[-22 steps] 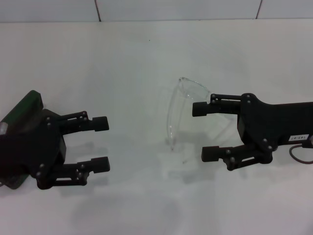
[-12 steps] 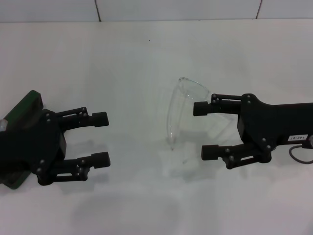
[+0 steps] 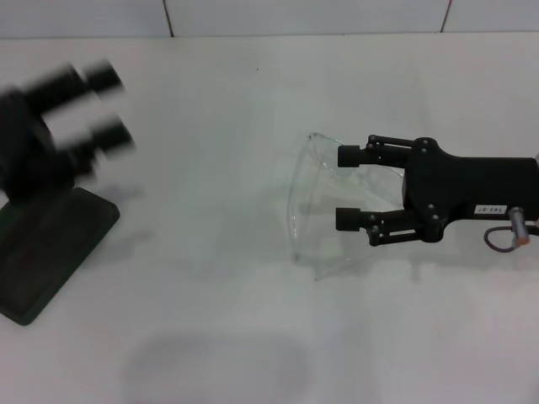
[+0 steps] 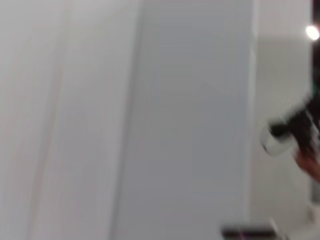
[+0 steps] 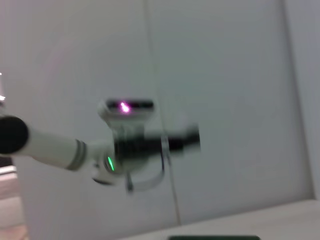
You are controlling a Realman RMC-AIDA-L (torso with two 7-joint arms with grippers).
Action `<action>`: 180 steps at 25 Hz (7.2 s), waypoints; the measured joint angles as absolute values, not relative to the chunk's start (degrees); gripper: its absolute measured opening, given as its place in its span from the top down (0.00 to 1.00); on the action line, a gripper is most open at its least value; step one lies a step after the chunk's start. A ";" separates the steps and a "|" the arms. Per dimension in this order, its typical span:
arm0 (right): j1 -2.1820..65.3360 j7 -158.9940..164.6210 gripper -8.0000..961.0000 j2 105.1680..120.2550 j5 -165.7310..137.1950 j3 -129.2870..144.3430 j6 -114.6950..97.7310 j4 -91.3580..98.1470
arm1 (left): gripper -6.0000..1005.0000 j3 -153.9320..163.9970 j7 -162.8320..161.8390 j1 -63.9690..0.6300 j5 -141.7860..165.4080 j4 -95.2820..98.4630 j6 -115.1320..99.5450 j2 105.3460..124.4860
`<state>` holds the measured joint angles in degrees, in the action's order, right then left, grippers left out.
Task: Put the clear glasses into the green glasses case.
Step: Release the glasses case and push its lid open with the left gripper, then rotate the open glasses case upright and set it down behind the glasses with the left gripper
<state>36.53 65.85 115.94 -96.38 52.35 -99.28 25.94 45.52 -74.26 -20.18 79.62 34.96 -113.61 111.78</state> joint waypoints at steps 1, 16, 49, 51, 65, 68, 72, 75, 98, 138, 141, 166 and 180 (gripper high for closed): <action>36.44 65.79 0.10 115.97 -96.35 52.43 -98.84 25.92 | 0.22 44.42 -75.89 -20.36 78.69 35.81 -113.29 111.89; 30.24 65.65 0.11 115.63 -88.57 51.94 -96.97 25.24 | 0.24 41.98 -101.78 -17.90 109.29 84.70 -92.60 119.89; 32.52 65.97 0.11 115.48 -88.96 54.20 -90.48 25.22 | 0.39 56.05 -124.56 -15.97 148.52 96.39 -88.16 119.55; 32.54 65.86 0.11 115.45 -88.96 54.20 -90.03 25.22 | 0.39 56.28 -124.69 -16.06 148.72 96.32 -88.20 119.62; 33.22 65.00 0.10 115.39 -88.94 54.14 -87.72 25.22 | 0.39 60.69 -127.33 -17.75 156.00 92.29 -88.42 119.59; 33.41 65.02 0.10 115.40 -88.94 54.14 -87.24 25.22 | 0.39 61.22 -127.77 -17.99 157.59 91.96 -88.37 119.61; 33.58 64.99 0.10 115.39 -88.94 54.14 -87.17 25.22 | 0.39 61.37 -127.80 -18.01 157.82 91.87 -88.32 119.62; 33.63 64.98 0.10 115.40 -88.94 54.14 -87.12 25.22 | 0.39 61.43 -127.83 -18.02 158.21 91.71 -88.35 119.61; 32.89 64.69 0.10 115.40 -88.45 53.57 -86.69 25.28 | 0.79 67.31 -129.21 -18.04 156.76 99.78 -91.52 119.81; 16.04 61.87 0.10 115.24 -87.02 19.12 -107.11 26.72 | 0.76 92.58 -109.31 -33.78 145.42 84.56 -75.73 119.95; 16.08 61.87 0.10 115.27 -87.01 19.10 -107.13 26.71 | 0.76 94.55 -109.33 -33.83 145.52 83.71 -74.05 119.96; 15.15 60.85 0.11 115.29 -86.80 19.07 -108.03 25.44 | 0.73 100.25 -115.54 -32.29 151.34 82.26 -66.53 120.12; 15.03 60.46 0.11 115.22 -86.80 19.07 -108.11 25.29 | 0.71 100.92 -118.03 -32.34 151.59 82.36 -66.00 120.13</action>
